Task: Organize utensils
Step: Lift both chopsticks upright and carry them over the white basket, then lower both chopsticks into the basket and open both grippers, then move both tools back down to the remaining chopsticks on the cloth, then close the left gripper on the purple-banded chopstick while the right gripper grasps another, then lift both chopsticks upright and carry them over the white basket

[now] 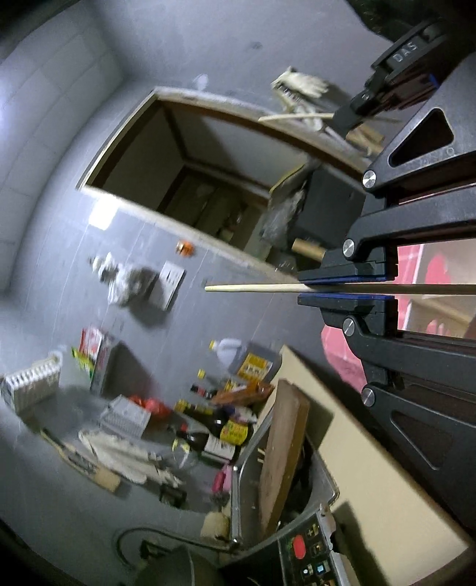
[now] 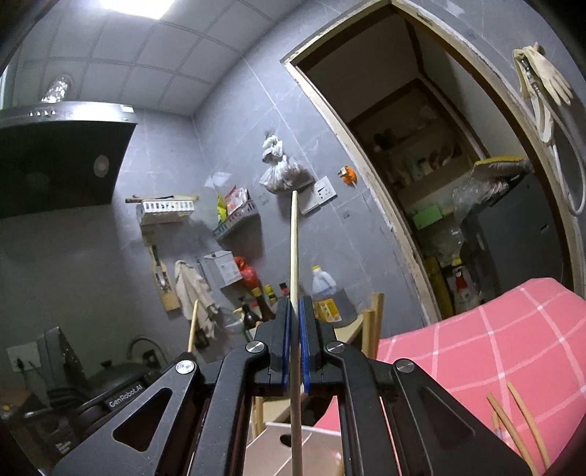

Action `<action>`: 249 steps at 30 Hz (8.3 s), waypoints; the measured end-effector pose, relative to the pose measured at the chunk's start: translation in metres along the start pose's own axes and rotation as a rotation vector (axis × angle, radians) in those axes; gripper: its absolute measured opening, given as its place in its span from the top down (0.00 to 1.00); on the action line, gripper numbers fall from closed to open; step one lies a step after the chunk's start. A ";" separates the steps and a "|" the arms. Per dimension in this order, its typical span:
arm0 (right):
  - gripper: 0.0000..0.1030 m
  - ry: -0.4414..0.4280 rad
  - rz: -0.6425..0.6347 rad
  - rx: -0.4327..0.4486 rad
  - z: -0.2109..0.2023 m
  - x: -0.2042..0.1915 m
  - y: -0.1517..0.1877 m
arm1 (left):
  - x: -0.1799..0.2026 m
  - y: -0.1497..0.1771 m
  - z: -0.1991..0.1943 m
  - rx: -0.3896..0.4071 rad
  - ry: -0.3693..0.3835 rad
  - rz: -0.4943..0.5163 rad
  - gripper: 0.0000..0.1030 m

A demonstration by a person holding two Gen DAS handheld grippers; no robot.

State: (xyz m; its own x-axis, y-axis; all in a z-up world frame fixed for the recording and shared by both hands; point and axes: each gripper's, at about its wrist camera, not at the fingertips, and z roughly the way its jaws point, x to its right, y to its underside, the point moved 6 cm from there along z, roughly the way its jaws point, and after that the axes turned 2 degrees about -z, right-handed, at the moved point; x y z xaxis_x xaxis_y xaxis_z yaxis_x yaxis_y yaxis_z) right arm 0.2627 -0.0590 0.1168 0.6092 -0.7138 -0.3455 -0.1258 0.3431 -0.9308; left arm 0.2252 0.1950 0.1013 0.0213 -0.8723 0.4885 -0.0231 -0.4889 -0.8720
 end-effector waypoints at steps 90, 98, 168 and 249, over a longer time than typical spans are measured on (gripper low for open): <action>0.27 0.138 -0.182 -0.032 -0.068 0.012 0.024 | 0.037 0.083 -0.035 -0.064 -0.032 0.188 0.37; 0.04 0.180 -0.162 -0.014 -0.103 0.025 0.009 | 0.047 0.078 -0.053 -0.048 -0.017 0.182 0.15; 0.74 0.229 -0.098 -0.860 -0.091 0.196 0.082 | 0.166 0.281 0.075 -0.919 0.083 0.401 0.79; 0.95 0.187 0.020 -0.223 -0.137 0.086 0.024 | 0.166 0.163 -0.031 -0.413 0.251 0.300 0.96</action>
State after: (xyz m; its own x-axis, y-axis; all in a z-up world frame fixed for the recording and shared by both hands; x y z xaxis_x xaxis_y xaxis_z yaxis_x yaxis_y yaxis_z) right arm 0.2046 -0.1960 0.0479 0.4527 -0.8154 -0.3606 -0.3180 0.2302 -0.9197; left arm 0.1935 -0.0302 0.0413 -0.2835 -0.9238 0.2573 -0.3813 -0.1376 -0.9142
